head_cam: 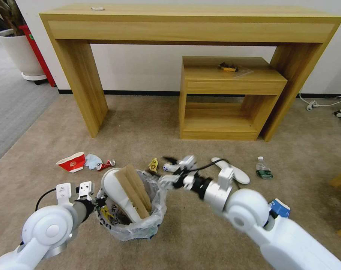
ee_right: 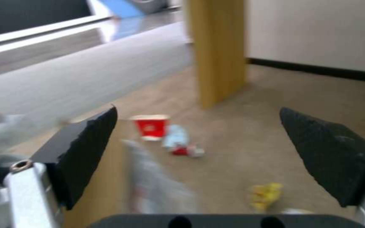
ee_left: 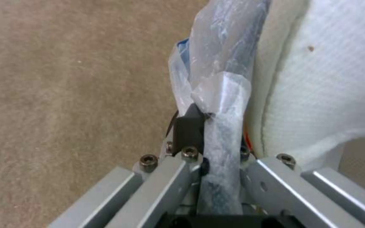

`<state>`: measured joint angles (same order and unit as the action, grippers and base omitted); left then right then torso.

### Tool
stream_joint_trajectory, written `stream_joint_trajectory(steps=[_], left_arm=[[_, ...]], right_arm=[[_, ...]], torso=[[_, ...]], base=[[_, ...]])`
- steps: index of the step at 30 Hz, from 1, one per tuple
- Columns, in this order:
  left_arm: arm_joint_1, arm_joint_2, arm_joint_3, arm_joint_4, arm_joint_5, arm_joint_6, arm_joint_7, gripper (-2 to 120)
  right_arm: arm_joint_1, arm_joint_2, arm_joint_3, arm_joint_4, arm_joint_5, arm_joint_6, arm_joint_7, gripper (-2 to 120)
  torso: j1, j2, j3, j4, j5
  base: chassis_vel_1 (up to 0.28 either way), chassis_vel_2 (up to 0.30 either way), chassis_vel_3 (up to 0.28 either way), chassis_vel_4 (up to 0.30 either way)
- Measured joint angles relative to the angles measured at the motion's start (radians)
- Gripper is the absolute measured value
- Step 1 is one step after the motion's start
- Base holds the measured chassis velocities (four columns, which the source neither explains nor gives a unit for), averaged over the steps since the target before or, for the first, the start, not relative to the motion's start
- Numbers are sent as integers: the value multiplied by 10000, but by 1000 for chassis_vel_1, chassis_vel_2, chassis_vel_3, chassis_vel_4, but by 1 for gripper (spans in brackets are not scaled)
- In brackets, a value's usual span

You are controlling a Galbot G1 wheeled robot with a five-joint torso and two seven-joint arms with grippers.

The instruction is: Pick up the trash bin and place the garbage on the floor into it.

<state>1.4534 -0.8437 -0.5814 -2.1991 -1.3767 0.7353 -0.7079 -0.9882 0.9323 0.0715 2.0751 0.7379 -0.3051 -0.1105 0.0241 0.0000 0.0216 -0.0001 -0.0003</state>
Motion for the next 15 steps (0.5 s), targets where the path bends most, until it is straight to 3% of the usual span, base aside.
stream_joint_trajectory(steps=[7, 9, 15], left_arm=[[716, -363, -774, 90, 860, 2, 1014, 0], [935, -635, -908, 149, 1562, 3, 1654, 0], [1241, -1013, -1071, 168, 2370, 3, 2265, 0]], right_arm=[[-1345, 205, 1879, -554, -750, 213, 163, 100], [-2220, 344, 2761, -721, -1184, 402, 164, 100], [-3456, 480, 3894, -763, -1566, 617, -197, 100]], torso=[[0, 0, 0, 1, 2], [0, 0, -1, 0, 2], [0, 0, -1, -2, 1]], base=[[0, 0, 0, 0], [0, 0, 0, 0], [0, 0, 0, 0]])
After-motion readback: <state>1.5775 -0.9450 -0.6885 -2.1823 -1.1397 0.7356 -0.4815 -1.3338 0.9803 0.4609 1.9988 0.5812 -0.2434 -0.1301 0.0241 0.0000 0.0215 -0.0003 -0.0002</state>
